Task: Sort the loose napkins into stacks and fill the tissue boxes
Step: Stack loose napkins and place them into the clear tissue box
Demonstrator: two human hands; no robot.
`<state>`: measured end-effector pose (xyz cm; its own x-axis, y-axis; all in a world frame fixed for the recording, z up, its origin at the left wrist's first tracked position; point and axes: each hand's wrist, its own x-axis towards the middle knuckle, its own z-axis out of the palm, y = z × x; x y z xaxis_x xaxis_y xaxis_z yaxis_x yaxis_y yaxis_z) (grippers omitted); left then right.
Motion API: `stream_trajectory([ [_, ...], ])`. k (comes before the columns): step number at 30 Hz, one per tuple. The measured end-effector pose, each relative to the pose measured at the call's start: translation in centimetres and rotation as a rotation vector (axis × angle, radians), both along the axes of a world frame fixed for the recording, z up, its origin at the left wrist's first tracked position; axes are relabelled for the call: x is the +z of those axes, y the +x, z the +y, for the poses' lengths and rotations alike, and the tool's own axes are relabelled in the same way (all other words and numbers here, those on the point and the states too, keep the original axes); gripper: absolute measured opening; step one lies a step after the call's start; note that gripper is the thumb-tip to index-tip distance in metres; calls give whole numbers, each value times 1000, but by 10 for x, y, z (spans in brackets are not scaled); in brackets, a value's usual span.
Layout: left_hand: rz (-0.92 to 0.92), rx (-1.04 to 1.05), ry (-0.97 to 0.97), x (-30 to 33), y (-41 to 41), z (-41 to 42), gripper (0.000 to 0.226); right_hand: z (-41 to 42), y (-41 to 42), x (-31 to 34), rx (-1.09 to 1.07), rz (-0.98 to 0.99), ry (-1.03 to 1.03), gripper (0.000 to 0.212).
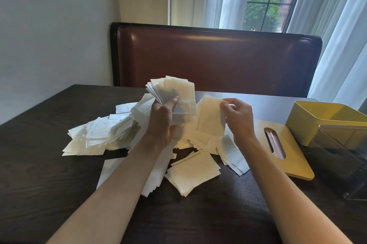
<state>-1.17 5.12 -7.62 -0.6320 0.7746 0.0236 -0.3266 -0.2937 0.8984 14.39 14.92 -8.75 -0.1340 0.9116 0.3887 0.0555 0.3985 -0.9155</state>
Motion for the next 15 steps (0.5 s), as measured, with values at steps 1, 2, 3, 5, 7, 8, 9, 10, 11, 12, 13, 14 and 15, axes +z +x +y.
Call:
stream_trajectory([
  [1, -17, 10, -3, 0, 0, 0, 36, 0, 0, -1, -27, -26, 0, 11],
  [2, -18, 9, -8, 0, -1, 0, 35, 0, 0, -1, -46, -12, 0, 13],
  [3, -6, 1, -13, 0, 0, 0, 33, -1, 0, 0, -60, 33, 8, 14],
  [5, 18, -18, -21, -1, 1, 1, 31, -3, 1, 5, -79, 144, 35, 12],
  [7, 31, -35, -25, -1, 1, 0, 32, -4, 3, 9, -81, 241, 63, 12],
  [8, 37, -47, -27, -1, 2, 0, 30, -4, 4, 11, -58, 286, 56, 14],
  [9, 38, -62, -29, -1, 4, 0, 28, -5, 4, 12, -16, 330, 29, 15],
  [10, 36, -86, -30, 0, 6, -1, 26, -5, 5, 13, 45, 372, -14, 15],
  [11, 32, -115, -33, 1, 9, -2, 26, -7, 5, 13, 114, 408, -63, 14],
  [12, 34, -142, -32, 3, 12, -3, 28, -8, 5, 14, 181, 432, -106, 15],
  [13, 38, -163, -26, 3, 15, -3, 28, -10, 4, 13, 220, 425, -125, 15],
  [14, 52, -184, -20, 2, 16, -2, 28, -11, 3, 12, 228, 382, -120, 16],
  [15, 59, -222, -7, 2, 17, -2, 29, -11, 1, 10, 218, 326, -101, 16],
])
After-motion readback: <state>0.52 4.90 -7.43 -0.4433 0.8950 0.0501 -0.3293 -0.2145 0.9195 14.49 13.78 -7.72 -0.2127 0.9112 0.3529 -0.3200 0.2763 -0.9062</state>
